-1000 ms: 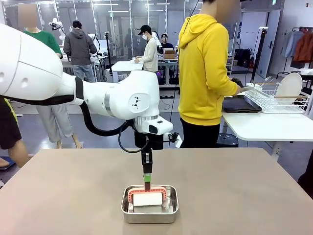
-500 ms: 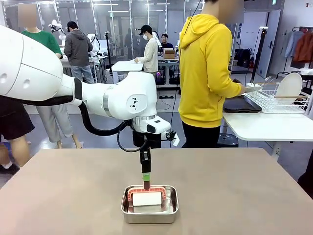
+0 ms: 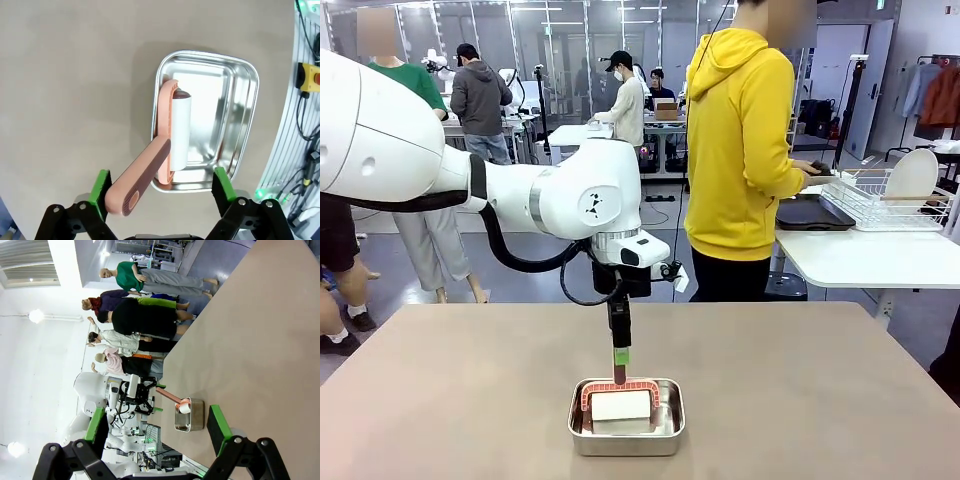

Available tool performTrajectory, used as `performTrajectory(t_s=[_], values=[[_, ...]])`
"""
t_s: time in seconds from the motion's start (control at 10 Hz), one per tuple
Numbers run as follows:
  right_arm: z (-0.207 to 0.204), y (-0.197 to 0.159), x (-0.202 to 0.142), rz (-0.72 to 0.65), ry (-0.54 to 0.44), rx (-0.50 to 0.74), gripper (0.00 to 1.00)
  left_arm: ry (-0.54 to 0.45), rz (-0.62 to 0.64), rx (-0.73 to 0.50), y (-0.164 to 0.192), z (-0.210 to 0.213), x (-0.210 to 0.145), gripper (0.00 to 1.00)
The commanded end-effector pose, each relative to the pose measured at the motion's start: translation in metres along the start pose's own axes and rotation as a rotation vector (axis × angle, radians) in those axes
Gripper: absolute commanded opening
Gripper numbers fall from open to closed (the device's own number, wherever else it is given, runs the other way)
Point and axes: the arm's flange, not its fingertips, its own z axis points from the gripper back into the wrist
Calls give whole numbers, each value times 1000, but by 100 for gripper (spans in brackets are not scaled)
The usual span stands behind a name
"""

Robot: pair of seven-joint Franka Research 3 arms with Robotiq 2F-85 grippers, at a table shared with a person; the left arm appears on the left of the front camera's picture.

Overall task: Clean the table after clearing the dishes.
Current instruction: Place the Lint Roller back on top of the Airtight Container.

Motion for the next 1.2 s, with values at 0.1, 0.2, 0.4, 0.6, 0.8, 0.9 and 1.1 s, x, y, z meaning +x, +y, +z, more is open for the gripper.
performTrajectory(t_s=[0.1,0.2,0.4,0.6,0.8,0.9,1.1], values=[[0,4,-4,-1,-5,10,100,0,0,0,0,0,0,97],[0,4,-4,-1,-5,10,100,0,0,0,0,0,0,97],[0,4,-4,-1,-5,10,100,0,0,0,0,0,0,97],[0,4,-4,-1,-5,10,100,0,0,0,0,0,0,97],[0,4,-4,-1,-5,10,100,1,7,-2,0,-1,0,97],[0,4,-4,-1,-5,10,100,-99,136,-100,5,26,-8,97],[0,4,-4,-1,-5,10,100,-312,309,-268,2,73,-40,97]])
